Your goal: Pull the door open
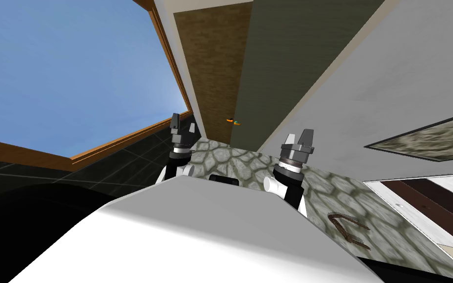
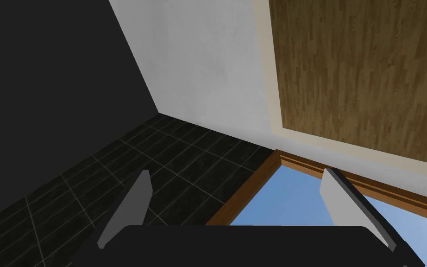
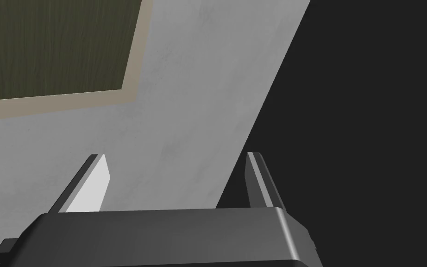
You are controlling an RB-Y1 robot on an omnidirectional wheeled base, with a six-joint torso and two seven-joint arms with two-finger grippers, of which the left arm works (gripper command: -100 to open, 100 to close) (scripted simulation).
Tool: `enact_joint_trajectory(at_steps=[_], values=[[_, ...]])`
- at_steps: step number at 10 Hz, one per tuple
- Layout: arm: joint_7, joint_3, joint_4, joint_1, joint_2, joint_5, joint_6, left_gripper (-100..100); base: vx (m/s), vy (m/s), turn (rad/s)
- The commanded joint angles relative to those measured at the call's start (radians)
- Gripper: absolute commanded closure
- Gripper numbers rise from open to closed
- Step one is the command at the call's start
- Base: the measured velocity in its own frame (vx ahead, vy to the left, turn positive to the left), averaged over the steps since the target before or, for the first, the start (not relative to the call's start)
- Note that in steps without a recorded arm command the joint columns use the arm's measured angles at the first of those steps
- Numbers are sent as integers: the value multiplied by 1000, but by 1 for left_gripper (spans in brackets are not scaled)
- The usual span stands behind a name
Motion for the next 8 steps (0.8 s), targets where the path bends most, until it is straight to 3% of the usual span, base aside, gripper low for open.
enact_joint_trajectory(at_steps=[1, 8], values=[[2, 7, 28, -5, 7, 5, -6, -100, 54, 1, -81], [14, 41, 163, -27, 35, 27, -37, -100, 103, -5, -57]])
